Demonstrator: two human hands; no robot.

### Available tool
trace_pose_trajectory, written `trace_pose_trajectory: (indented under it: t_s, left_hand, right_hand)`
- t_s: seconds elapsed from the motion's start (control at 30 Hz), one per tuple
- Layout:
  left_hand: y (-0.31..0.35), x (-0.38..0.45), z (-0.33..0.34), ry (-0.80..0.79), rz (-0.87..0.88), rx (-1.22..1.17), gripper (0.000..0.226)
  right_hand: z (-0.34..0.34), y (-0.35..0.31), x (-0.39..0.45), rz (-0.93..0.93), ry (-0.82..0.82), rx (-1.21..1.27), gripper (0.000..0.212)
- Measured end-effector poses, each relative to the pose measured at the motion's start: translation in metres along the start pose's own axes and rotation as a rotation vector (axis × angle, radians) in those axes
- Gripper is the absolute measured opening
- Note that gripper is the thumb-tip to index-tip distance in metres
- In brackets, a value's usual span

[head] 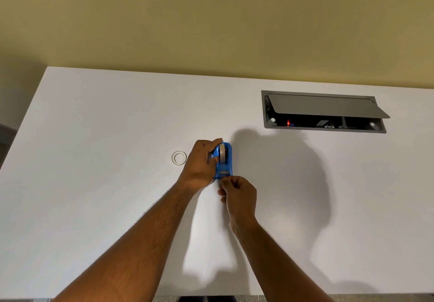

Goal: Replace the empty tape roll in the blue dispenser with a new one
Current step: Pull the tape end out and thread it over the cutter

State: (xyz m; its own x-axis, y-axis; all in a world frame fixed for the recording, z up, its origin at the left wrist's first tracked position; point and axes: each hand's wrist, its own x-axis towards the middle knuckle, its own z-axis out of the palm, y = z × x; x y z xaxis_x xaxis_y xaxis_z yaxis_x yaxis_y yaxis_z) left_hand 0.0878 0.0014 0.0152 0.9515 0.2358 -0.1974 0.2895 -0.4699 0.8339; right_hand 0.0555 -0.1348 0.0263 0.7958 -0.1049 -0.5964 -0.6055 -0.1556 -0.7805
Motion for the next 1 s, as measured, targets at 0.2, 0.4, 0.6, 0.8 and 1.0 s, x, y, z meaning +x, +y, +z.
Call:
trace_pose_trajectory:
  t_s: [0.2,0.4,0.6,0.8,1.0]
  left_hand:
    - [0.000,0.000,0.001,0.003,0.002,-0.007,0.050]
    - [0.000,0.000,0.001,0.001,-0.001,-0.014,0.050]
    - [-0.001,0.000,0.001,-0.001,0.004,-0.030,0.049]
    - [0.000,-0.001,0.000,-0.003,0.013,-0.017,0.049]
    - [0.004,-0.003,-0.003,-0.016,0.039,0.002,0.052]
  right_hand:
    - [0.002,0.006,0.006,-0.071,0.024,-0.085,0.016]
    - [0.002,0.011,0.012,-0.105,0.048,-0.151,0.021]
    - [-0.006,0.014,0.016,-0.230,0.113,-0.396,0.031]
    - [-0.012,0.015,0.022,-0.348,0.080,-0.680,0.034]
    - [-0.015,0.013,0.028,-0.377,0.024,-0.781,0.033]
